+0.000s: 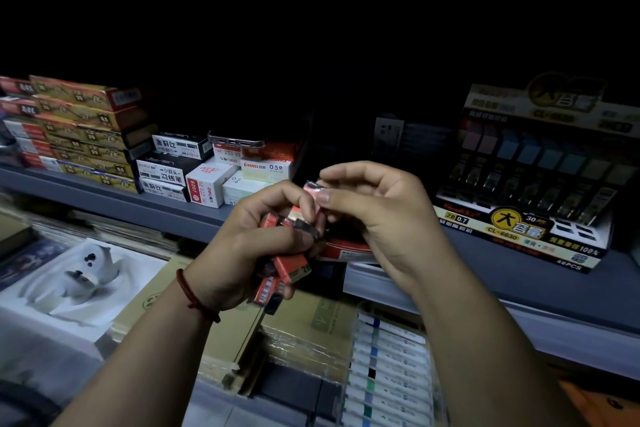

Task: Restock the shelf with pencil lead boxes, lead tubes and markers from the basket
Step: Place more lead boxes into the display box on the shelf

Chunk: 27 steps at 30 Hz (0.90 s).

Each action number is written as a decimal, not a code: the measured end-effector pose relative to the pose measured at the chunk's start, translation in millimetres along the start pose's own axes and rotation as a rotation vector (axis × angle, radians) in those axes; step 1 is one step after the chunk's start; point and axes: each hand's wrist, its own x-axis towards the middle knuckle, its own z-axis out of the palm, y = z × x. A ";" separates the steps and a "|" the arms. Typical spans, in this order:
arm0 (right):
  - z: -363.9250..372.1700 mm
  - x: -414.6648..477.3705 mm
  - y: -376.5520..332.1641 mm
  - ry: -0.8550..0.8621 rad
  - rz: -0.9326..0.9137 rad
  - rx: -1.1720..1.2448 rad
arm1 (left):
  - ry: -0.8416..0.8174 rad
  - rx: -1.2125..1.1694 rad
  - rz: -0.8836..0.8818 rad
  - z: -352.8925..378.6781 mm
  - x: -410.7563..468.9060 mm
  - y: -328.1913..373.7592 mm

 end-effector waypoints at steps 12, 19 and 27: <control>-60.7 9.5 -7.8 0.361 -0.053 -0.578 | 0.072 -0.246 -0.052 -0.6 2.9 -4.9; -58.8 14.1 12.8 0.308 -0.073 -0.973 | 0.280 -0.273 -0.028 5.6 6.3 -7.3; -7.5 -2.4 -2.7 -0.062 -0.170 -0.622 | 0.536 -0.164 0.019 10.1 10.2 -11.6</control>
